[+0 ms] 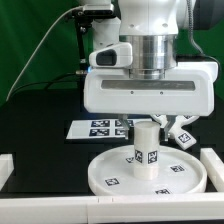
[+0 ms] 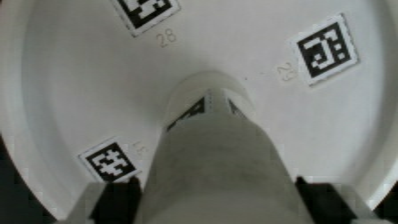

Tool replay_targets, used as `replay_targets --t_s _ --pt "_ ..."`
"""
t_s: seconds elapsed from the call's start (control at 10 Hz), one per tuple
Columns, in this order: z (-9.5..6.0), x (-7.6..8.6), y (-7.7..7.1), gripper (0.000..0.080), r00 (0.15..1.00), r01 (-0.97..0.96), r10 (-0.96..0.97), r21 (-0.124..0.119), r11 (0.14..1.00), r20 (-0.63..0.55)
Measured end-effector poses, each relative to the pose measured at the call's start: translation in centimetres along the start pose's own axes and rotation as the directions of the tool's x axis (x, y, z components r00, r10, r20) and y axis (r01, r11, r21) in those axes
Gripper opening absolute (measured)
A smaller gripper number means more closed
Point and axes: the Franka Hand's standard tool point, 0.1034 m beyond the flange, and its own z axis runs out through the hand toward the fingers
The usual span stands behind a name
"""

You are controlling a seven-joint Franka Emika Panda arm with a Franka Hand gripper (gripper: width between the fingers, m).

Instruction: Assemble round table

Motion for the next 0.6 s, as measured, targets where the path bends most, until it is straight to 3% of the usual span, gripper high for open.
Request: replay_targets --t_s 0.3,0.6 --pt "0.00 -0.11 -0.14 0.0406 0.958 -0.285 0.285 0.018 0.958 0.009" --pt "0.06 -0.18 -0.14 0.0406 0.773 -0.634 0.633 0.044 0.772 0.036"
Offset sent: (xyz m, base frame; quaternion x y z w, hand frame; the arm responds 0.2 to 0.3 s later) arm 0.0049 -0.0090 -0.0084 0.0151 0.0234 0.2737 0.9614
